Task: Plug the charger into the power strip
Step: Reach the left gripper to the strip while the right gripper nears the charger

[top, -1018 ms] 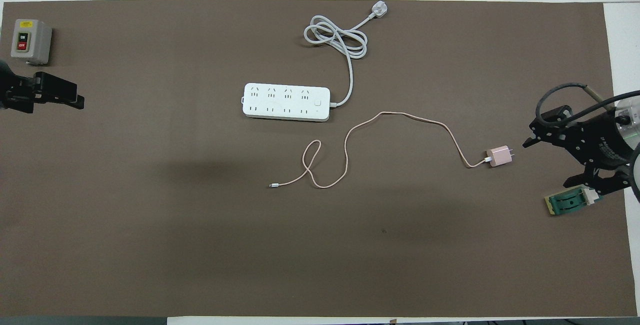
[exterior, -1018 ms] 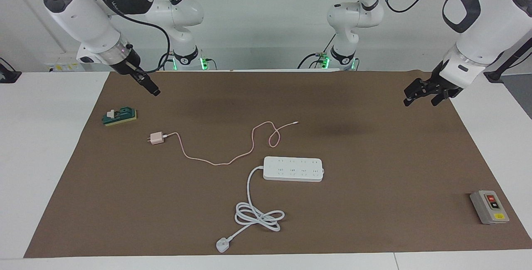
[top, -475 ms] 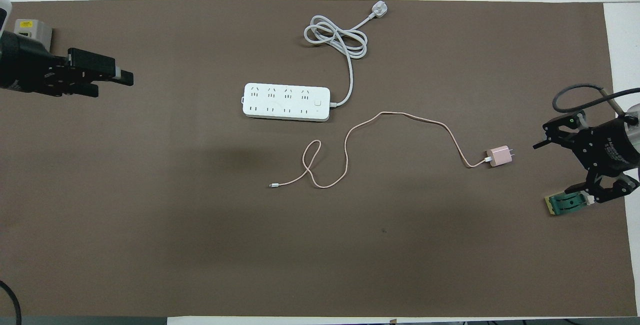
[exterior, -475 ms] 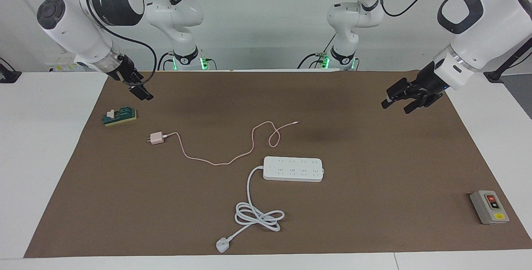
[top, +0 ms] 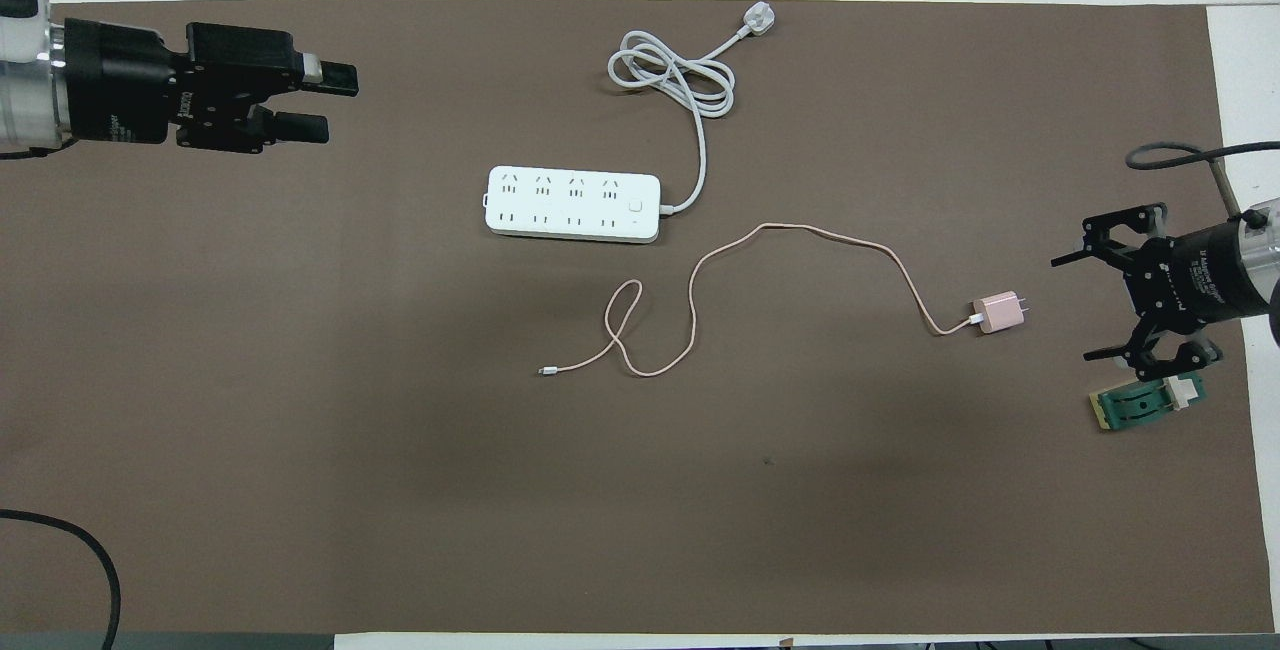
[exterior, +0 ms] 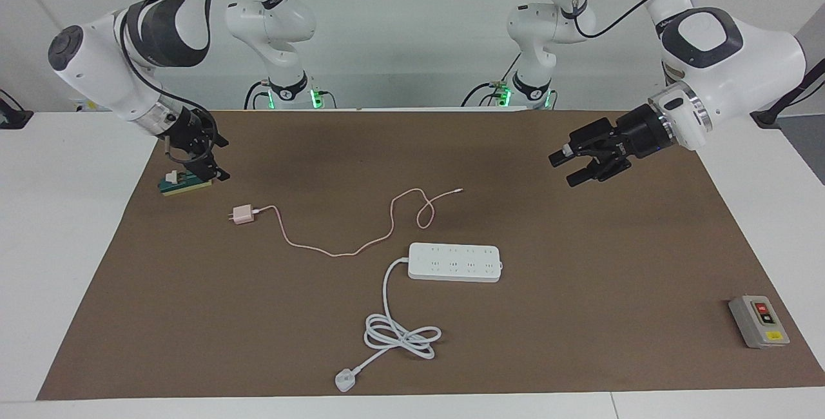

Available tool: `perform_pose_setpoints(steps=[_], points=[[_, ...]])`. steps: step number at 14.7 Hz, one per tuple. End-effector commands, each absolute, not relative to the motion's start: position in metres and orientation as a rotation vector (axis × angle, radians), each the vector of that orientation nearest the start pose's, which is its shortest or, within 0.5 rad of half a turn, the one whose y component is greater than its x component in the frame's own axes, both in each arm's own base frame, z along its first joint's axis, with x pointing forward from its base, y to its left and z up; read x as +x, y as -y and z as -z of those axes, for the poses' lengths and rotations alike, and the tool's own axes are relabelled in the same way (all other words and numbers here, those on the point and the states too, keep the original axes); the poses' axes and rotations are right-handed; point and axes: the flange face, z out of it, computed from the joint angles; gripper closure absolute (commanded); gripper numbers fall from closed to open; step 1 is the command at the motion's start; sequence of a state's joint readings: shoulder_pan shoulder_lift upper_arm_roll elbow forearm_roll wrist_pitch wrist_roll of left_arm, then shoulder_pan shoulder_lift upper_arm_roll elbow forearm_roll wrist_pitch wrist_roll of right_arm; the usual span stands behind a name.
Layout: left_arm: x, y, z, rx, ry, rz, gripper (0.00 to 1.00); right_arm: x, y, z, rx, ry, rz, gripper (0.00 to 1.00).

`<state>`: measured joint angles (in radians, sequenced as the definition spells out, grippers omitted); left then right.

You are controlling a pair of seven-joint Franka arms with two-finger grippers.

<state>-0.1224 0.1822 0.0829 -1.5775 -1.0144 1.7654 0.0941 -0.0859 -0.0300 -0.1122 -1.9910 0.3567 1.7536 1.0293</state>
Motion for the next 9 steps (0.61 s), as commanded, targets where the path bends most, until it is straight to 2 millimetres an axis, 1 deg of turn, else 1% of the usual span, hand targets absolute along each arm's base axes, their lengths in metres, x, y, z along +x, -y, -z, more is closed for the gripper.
perform_pose_setpoints(steps=[1,2,4,5,6,7,8,9], points=[[0.635,0.099,-0.55,2.061,-0.059,-0.063,0.0,0.527,0.098,-0.432,-2.206,-1.645,-0.531,0.0],[0.637,0.101,-0.541,2.035,-0.051,-0.064,0.0,0.528,0.107,-0.422,-2.156,-1.63,-0.559,0.0],[0.644,0.116,-0.518,1.915,-0.061,-0.061,0.0,0.53,0.124,-0.401,-2.086,-1.604,-0.597,0.0],[0.648,0.123,-0.505,1.854,-0.073,-0.057,0.0,0.53,0.13,-0.389,-2.035,-1.614,-0.645,0.0],[0.647,0.134,-0.491,1.821,-0.065,-0.05,0.0,0.531,0.135,-0.382,-2.014,-1.605,-0.663,0.0],[0.646,0.137,-0.474,1.784,-0.072,-0.052,0.0,0.534,0.138,-0.375,-1.986,-1.59,-0.695,0.0],[0.645,0.146,-0.458,1.729,-0.089,-0.05,0.0,0.539,0.144,-0.367,-1.952,-1.587,-0.744,0.0],[0.642,0.15,-0.447,1.69,-0.105,-0.044,0.0,0.542,0.146,-0.357,-1.93,-1.578,-0.794,0.0]])
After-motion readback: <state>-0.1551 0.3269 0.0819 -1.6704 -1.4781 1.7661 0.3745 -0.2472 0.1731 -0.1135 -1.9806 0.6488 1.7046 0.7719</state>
